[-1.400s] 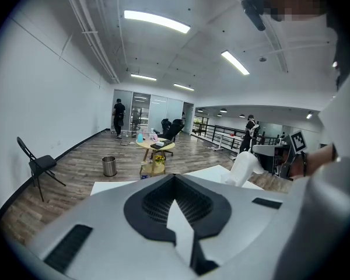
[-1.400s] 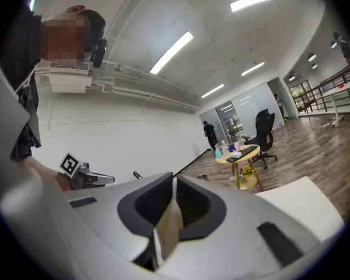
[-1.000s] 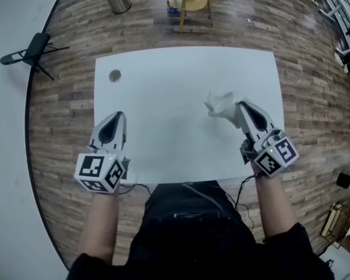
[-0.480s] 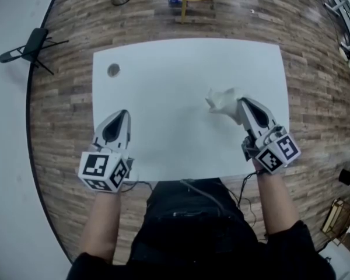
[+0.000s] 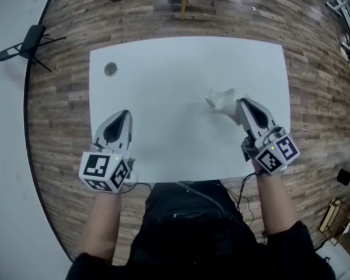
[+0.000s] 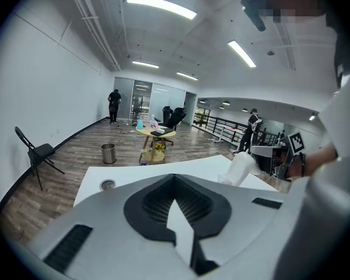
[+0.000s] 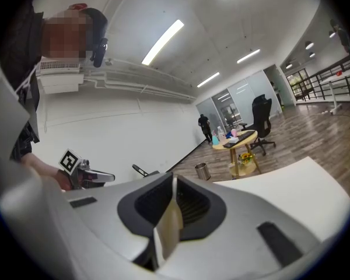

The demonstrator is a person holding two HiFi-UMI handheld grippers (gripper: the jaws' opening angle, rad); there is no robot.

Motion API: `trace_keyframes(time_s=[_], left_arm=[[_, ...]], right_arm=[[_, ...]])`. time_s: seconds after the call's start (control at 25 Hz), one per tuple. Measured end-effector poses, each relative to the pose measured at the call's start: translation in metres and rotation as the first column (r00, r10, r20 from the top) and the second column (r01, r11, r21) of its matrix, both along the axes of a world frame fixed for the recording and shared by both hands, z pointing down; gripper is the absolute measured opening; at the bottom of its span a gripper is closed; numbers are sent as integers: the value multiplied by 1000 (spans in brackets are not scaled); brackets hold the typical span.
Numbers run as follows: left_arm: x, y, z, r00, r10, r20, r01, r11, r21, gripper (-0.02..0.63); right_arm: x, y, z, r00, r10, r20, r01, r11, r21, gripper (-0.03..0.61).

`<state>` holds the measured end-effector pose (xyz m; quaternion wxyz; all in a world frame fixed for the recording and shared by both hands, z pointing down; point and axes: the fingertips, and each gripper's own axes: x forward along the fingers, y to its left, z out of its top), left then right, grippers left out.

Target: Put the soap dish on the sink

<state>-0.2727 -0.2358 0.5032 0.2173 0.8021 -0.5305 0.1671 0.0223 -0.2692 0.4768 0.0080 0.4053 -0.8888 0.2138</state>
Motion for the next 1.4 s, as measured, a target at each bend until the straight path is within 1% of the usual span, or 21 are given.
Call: trace_keyframes(time_s=[0.24, 0.64, 0.92, 1.4], left_arm=[[12, 5, 9, 1000, 7, -14, -7, 1000, -24, -11], [9, 6, 12, 999, -23, -38, 22, 999, -35, -11], [-5, 12, 22, 999, -35, -27, 34, 998, -53, -11], [-6, 12, 23, 999, -31, -23, 30, 998, -58, -11]], right_arm=[[4, -2, 9, 1000, 5, 4, -5, 1000, -14, 28], [-5, -4, 21, 1000, -17, 5, 17, 999, -33, 28], [-16, -9, 31, 1000, -23, -1, 23, 999, -40, 28], [-15, -11, 41, 1000, -15, -8, 15, 999, -48, 28]])
